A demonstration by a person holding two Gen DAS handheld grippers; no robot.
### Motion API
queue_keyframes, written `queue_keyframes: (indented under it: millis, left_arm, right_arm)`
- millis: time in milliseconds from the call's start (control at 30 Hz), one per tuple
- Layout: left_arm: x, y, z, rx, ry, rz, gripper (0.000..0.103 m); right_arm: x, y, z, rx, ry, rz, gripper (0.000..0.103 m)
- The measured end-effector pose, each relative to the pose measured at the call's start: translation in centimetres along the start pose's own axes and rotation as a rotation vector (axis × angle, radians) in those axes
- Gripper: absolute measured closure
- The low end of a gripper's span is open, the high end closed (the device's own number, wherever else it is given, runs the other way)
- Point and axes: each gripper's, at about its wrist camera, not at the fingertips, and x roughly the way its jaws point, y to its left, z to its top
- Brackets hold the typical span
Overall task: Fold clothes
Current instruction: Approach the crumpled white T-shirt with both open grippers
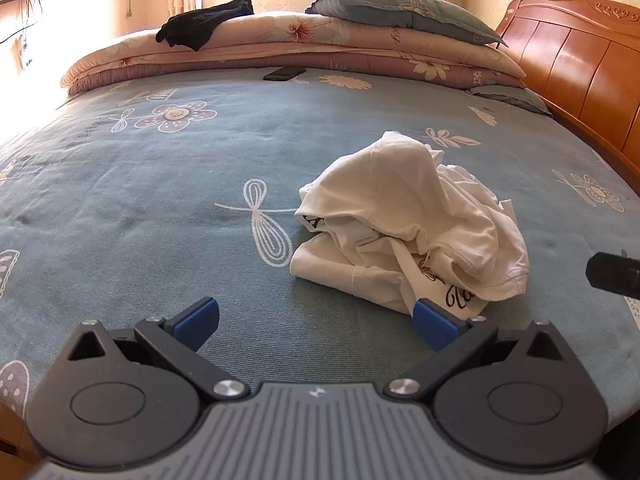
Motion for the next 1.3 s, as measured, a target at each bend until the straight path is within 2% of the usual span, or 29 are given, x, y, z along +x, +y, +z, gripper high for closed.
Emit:
queue_keyframes:
  millis: [67, 100, 167, 233, 267, 367, 400, 500, 633, 700, 800, 1000, 1133, 1300]
  left_arm:
    - [0.0, 0.2, 0.0, -0.011, 0.003, -0.013, 0.0]
    - [-0.1, 0.3, 0.0, -0.022, 0.009, -0.021, 0.0]
    - [0.0, 0.4, -0.1, -0.024, 0.013, -0.019, 0.0]
    - [-0.1, 0.5, -0.2, -0.014, 0.007, 0.001, 0.0]
    - [-0.2, 0.5, -0.2, -0.014, 0.004, 0.006, 0.0]
    - [-0.6, 0.9, -0.5, -0.056, -0.007, -0.021, 0.0]
    - [-0.8, 1.1, -0.6, -0.074, -0.012, -0.034, 0.0]
    - [-1.4, 1.4, -0.7, -0.087, -0.015, -0.073, 0.0]
    - [-1.9, 0.9, -0.5, -0.034, -0.022, -0.031, 0.0]
    - [-1.9, 0.6, -0.6, -0.005, -0.002, -0.024, 0.0]
    - [-2.0, 0.2, -1.1, 0.024, 0.012, -0.037, 0.0]
    - [-3.2, -0.7, -1.3, 0.053, -0.02, -0.082, 0.0]
    - [-3.8, -0.9, -1.1, 0.041, -0.022, -0.091, 0.0]
    - [-4.6, -1.0, -0.9, -0.01, -0.022, -0.083, 0.0]
  right_arm:
    - [0.6, -0.7, -0.5, 0.052, 0.031, -0.014, 0.0]
    - [0.5, -0.8, -0.7, 0.064, 0.017, -0.017, 0.0]
    - [-0.4, -0.5, -0.9, 0.058, -0.064, -0.022, 0.0]
    - [-1.5, 0.3, -1.3, -0.015, -0.169, -0.008, 0.0]
    - [-1.6, 0.6, -1.4, -0.051, -0.182, -0.004, 0.0]
    - [-0.6, 1.5, -1.6, -0.11, -0.068, -0.029, 0.0]
    - [-0.4, 1.7, -1.8, -0.119, -0.057, -0.032, 0.0]
    - [-1.0, 2.4, -2.0, -0.153, -0.086, -0.046, 0.0]
    - [-1.7, 2.8, -1.7, -0.151, -0.088, -0.029, 0.0]
    - [-2.0, 3.1, -1.9, -0.161, -0.089, -0.025, 0.0]
    - [-2.6, 4.0, -2.5, -0.2, -0.104, -0.054, 0.0]
    - [-3.3, 4.5, -2.9, -0.213, -0.112, -0.086, 0.0]
    - [-3.7, 4.1, -3.2, -0.186, -0.11, -0.12, 0.0]
    - [-5.2, 3.0, -4.0, -0.142, -0.135, -0.106, 0.0]
